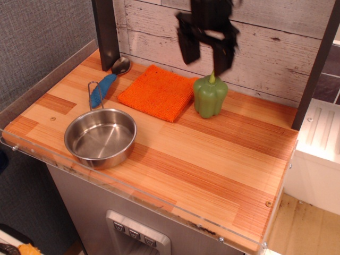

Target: Move the pepper to the right of the cloth.

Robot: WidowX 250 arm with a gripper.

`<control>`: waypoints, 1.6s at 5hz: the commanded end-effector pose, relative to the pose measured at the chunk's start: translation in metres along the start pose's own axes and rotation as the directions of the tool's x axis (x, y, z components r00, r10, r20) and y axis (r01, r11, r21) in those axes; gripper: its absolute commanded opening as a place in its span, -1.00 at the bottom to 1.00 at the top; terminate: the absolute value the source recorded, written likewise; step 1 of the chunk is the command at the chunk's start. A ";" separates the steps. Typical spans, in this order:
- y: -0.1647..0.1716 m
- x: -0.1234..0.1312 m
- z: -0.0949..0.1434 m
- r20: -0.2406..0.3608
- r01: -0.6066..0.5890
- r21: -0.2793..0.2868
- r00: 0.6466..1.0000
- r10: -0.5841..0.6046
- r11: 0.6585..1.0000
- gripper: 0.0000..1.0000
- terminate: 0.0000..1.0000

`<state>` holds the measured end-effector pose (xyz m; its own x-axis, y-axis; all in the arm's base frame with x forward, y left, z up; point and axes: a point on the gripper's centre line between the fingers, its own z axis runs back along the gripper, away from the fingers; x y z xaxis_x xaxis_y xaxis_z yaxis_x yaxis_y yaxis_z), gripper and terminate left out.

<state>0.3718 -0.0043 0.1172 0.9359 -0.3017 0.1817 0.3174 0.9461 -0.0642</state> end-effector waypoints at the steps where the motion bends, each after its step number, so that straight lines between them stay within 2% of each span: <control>1: 0.061 -0.070 0.067 0.074 -0.265 0.143 0.964 0.257 0.954 1.00 -1.00; 2: 0.090 -0.094 0.062 0.045 -0.324 0.181 0.946 0.322 0.929 1.00 -1.00; 3: 0.101 -0.100 0.056 -0.019 -0.257 0.181 0.964 0.264 0.949 1.00 -1.00; 8: 0.101 -0.100 0.056 -0.019 -0.257 0.181 0.964 0.264 0.949 1.00 -1.00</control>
<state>0.3132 0.1300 0.1276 0.9938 -0.0427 0.1022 0.0378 0.9981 0.0488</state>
